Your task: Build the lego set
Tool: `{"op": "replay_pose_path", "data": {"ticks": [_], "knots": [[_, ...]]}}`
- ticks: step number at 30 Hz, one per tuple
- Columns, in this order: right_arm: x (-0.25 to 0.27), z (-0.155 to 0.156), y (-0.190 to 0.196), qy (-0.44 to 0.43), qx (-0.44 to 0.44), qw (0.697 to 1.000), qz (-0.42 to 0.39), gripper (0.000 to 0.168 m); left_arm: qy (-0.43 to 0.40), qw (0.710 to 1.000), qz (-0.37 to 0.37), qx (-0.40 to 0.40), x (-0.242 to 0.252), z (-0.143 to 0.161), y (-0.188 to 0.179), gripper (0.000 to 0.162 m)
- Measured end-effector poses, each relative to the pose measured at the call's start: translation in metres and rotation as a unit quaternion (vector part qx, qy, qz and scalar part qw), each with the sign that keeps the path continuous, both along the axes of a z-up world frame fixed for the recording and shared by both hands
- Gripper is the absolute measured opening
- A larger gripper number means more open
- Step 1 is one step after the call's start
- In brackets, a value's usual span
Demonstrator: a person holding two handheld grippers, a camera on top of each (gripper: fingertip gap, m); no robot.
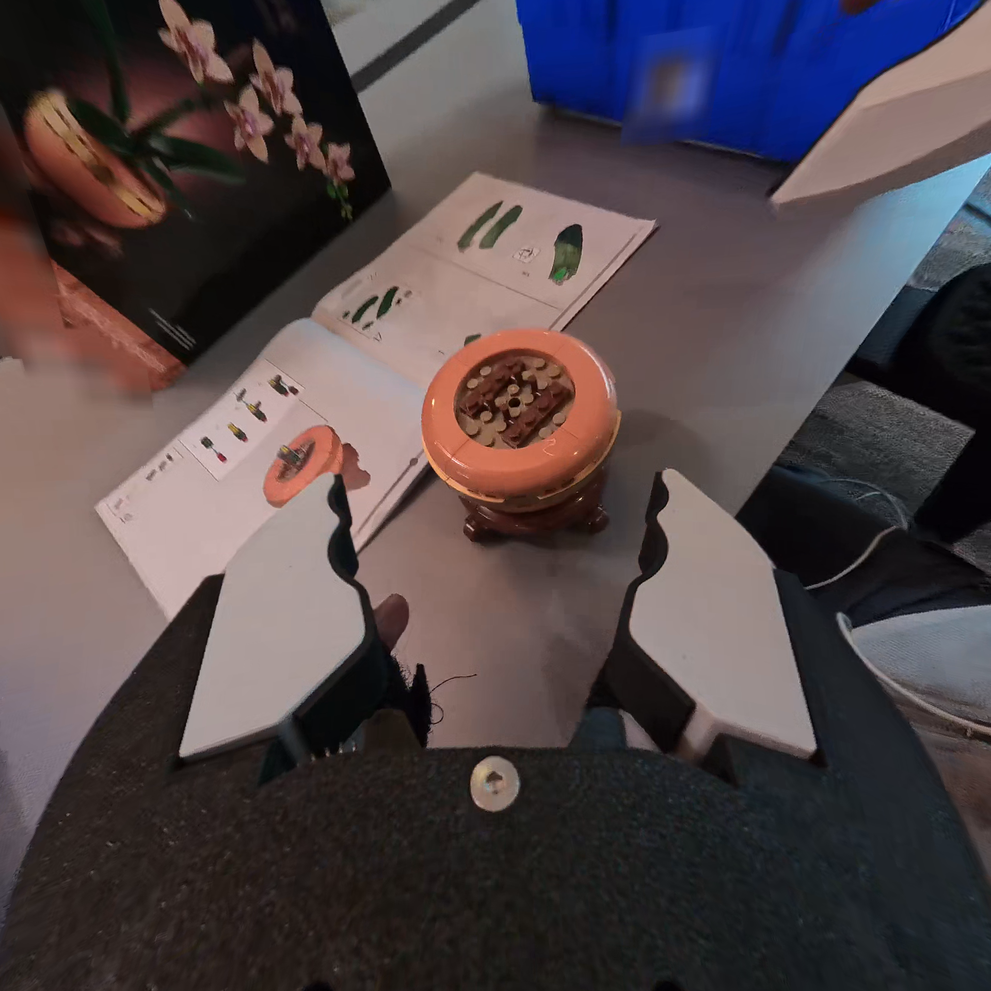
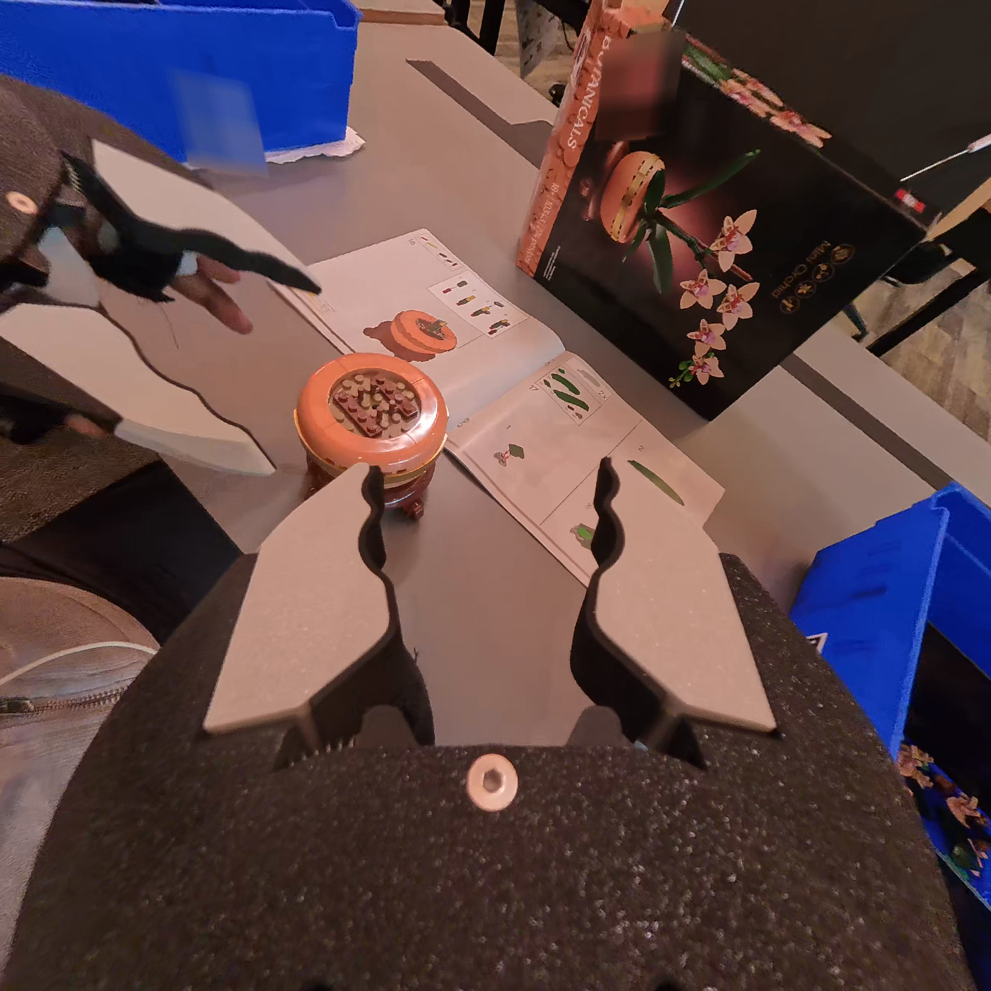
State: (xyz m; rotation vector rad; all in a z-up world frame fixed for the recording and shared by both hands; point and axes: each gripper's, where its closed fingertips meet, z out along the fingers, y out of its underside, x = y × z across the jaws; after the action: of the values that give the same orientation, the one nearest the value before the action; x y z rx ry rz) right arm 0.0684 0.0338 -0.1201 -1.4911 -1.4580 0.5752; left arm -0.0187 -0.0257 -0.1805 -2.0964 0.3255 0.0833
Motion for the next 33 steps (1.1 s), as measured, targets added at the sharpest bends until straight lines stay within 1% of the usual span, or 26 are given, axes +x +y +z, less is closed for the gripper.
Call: {"op": "replay_pose_path", "data": {"ticks": [2,11,16,18,19,20,21,22,25,26,27,29,31,33], "knots": [[0.001,0.002,0.004,0.009,-0.001,1.000,0.001,0.076,-0.023,1.000,0.005,-0.005,0.002,-0.004,0.002,0.104],[-0.002,-0.002,0.008,0.003,-0.004,1.000,-0.006,0.075,-0.016,1.000,0.013,-0.006,-0.002,-0.006,0.002,0.103],[-0.002,-0.002,0.009,0.000,0.000,1.000,-0.007,0.075,-0.014,1.000,0.011,-0.005,-0.002,-0.003,0.000,0.103],[0.005,-0.002,0.017,-0.009,0.010,1.000,-0.020,0.076,-0.011,1.000,0.013,0.012,-0.004,0.005,-0.004,0.100],[0.014,0.001,0.025,-0.014,0.019,0.999,-0.038,0.076,-0.013,0.999,0.015,0.030,-0.008,0.013,-0.007,0.094],[0.027,0.005,0.037,-0.012,0.027,0.998,-0.063,0.076,-0.016,0.999,0.018,0.046,-0.014,0.023,-0.011,0.082],[0.043,0.012,0.049,-0.004,0.033,0.995,-0.094,0.075,-0.016,0.998,0.024,0.060,-0.024,0.033,-0.015,0.061],[0.061,0.019,0.063,0.007,0.038,0.991,-0.126,0.074,-0.012,0.997,0.033,0.069,-0.036,0.042,-0.019,0.049],[0.123,0.034,0.104,0.033,0.049,0.972,-0.228,0.071,0.010,0.989,0.094,0.114,-0.084,0.078,-0.039,0.011],[0.142,0.035,0.114,0.036,0.050,0.966,-0.251,0.066,0.018,0.984,0.120,0.129,-0.100,0.089,-0.046,0.000],[0.157,0.034,0.122,0.038,0.047,0.962,-0.267,0.059,0.025,0.979,0.142,0.144,-0.114,0.100,-0.052,0.000],[0.178,0.025,0.131,0.038,0.018,0.959,-0.279,0.059,0.033,0.967,0.180,0.177,-0.134,0.118,-0.063,0.000],[0.173,0.006,0.125,0.020,-0.038,0.970,-0.240,0.074,0.028,0.956,0.204,0.209,-0.145,0.129,-0.069,0.000],[0.165,-0.015,0.125,-0.015,-0.063,0.973,-0.223,0.083,0.013,0.949,0.219,0.225,-0.153,0.132,-0.070,0.000]]}}
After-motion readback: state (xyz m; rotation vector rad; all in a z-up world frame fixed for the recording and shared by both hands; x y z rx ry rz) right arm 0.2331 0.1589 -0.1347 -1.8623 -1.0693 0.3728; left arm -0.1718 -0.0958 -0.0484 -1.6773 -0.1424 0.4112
